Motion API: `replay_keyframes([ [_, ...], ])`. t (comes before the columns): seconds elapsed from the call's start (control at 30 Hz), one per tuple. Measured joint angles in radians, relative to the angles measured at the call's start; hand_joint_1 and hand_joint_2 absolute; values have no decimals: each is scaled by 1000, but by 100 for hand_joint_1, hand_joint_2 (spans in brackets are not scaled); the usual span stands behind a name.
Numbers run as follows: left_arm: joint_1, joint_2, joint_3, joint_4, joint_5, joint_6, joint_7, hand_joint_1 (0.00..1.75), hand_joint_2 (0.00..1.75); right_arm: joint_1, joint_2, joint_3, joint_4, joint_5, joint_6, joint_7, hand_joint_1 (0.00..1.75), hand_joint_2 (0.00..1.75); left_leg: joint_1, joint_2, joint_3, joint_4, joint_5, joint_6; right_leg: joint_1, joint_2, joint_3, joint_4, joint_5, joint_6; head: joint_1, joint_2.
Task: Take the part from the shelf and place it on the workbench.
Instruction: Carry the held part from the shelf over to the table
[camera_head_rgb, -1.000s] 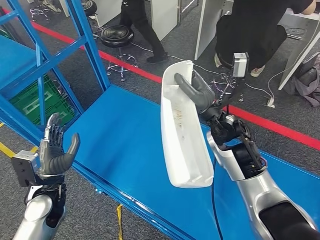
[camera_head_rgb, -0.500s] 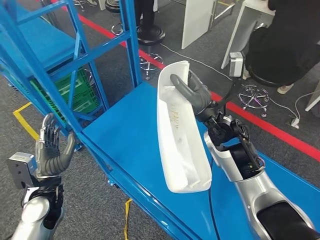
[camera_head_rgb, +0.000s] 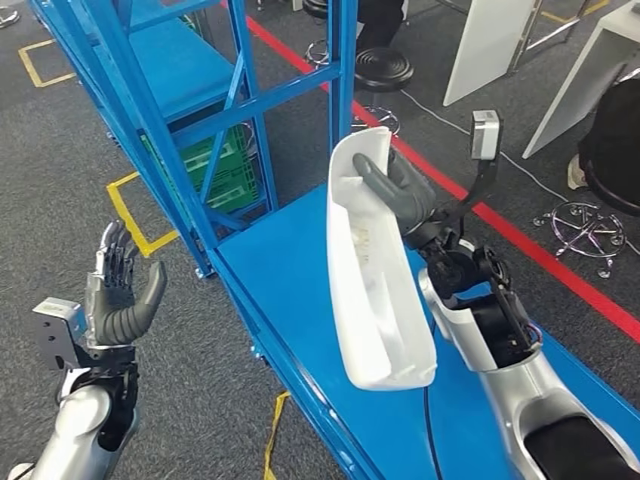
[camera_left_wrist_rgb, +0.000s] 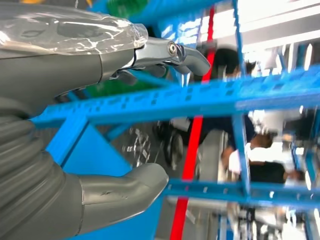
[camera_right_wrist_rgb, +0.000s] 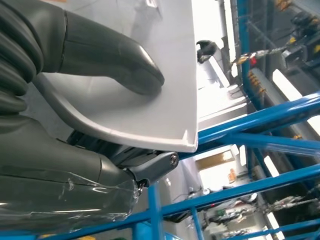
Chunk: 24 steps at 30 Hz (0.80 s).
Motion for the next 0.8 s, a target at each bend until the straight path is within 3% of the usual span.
replay_keyframes([
  [0.03, -2, 0, 0, 0, 1, 1, -1, 0, 175, 0, 0, 0, -1, 0, 0, 0, 175, 175, -1, 32, -37, 69, -30, -4, 3, -14, 1, -2, -1, -3, -6, 0],
  [0.07, -2, 0, 0, 0, 1, 2, -1, 0, 175, 1, 0, 0, -2, 0, 0, 0, 175, 175, 1, 47, -79, 145, -57, -7, 4, -29, 2, -2, -2, -6, -11, 0],
  [0.1, -2, 0, 0, 0, 2, 3, -1, 0, 175, 3, 0, 0, -2, 0, 0, 1, 175, 175, 3, 53, -114, 204, -71, -9, 5, -43, 2, -2, -4, -6, -15, 0],
  [0.13, -2, -1, 0, 1, 3, 5, -1, 0, 175, 5, 0, 0, -2, 0, 0, 2, 175, 175, 5, 56, -130, 227, -68, -11, 6, -58, 3, -1, -6, -7, -18, 0],
  [0.17, -2, -1, 0, 1, 3, 5, -1, 0, 175, 7, 0, 1, -2, 0, 0, 3, 175, 175, 6, 59, -124, 207, -47, -12, 6, -71, 5, -1, -8, -6, -20, 0],
  [0.2, -2, -1, 0, 1, 3, 6, -1, 0, 175, 8, 0, 1, -2, 0, 0, 3, 175, 175, 7, 67, -94, 146, -12, -12, 6, -84, 9, -1, -12, -4, -22, 0],
  [0.27, -3, -1, 0, 1, 3, 6, 0, 0, 175, 8, 0, 0, -4, 0, 0, 4, 175, 175, 3, 105, -14, -8, 50, -7, 10, -107, 18, -1, -21, 4, -26, 0],
  [0.33, -4, -2, 0, 1, 3, 6, 0, 0, 175, 7, 0, 0, -7, -1, 1, 5, 175, 175, -2, 124, 25, -81, 67, 4, 16, -124, 25, 0, -30, 14, -23, 0],
  [0.4, -5, -3, 0, 0, 4, 8, 0, 0, 175, 7, 1, 2, -12, -4, 2, 8, 175, 175, -5, 101, 28, -84, 64, 16, 17, -142, 31, 0, -38, 23, -17, 0],
  [0.43, -5, -3, 0, 0, 5, 8, 1, 0, 175, 8, 1, 3, -15, -6, 2, 9, 175, 175, -5, 90, 31, -86, 63, 22, 14, -137, 32, 5, -46, 29, -16, 0],
  [0.5, -7, -4, 0, 0, 6, 9, 2, 0, 175, 9, 3, 5, -22, -13, 3, 12, 175, 175, 0, 68, 38, -89, 62, 32, 9, -90, 3, 76, -90, 37, -9, 0],
  [0.57, -7, -6, 0, 0, 6, 10, 2, 0, 175, 15, 3, 6, -26, -18, 4, 16, 175, 175, 1, 45, 40, -89, 61, 39, 7, -40, -73, 228, -155, 41, 3, 0],
  [0.6, -6, -6, 0, 0, 6, 10, 3, 0, 175, 20, 3, 8, -27, -19, 4, 18, 175, 175, 0, 31, 41, -88, 61, 40, 8, -32, -111, 296, -174, 41, 7, 0],
  [0.63, -5, -7, 0, 0, 6, 10, 3, 0, 175, 25, 3, 9, -27, -19, 4, 20, 175, 175, 0, 17, 41, -88, 60, 41, 8, -28, -135, 332, -175, 40, 10, 0],
  [0.67, -4, -7, 0, 0, 6, 10, 3, 0, 175, 30, 3, 12, -28, -20, 5, 21, 175, 175, -1, 1, 43, -87, 60, 41, 8, -26, -140, 323, -153, 37, 12, 0],
  [0.7, -3, -8, 0, 0, 6, 12, 3, 0, 175, 32, 3, 13, -30, -22, 6, 22, 175, 175, -1, -15, 45, -87, 59, 40, 8, -19, -124, 272, -112, 32, 14, 0],
  [0.77, -3, -9, 0, 0, 6, 16, 4, 0, 175, 33, 3, 16, -38, -31, 9, 24, 175, 175, -1, -45, 47, -86, 58, 37, 7, 25, -65, 120, -27, 20, 18, 0],
  [0.8, -3, -9, 0, 0, 6, 18, 5, 0, 175, 33, 3, 17, -42, -35, 10, 25, 175, 175, 1, -59, 45, -85, 58, 34, 6, 47, -38, 61, -6, 16, 18, 0],
])
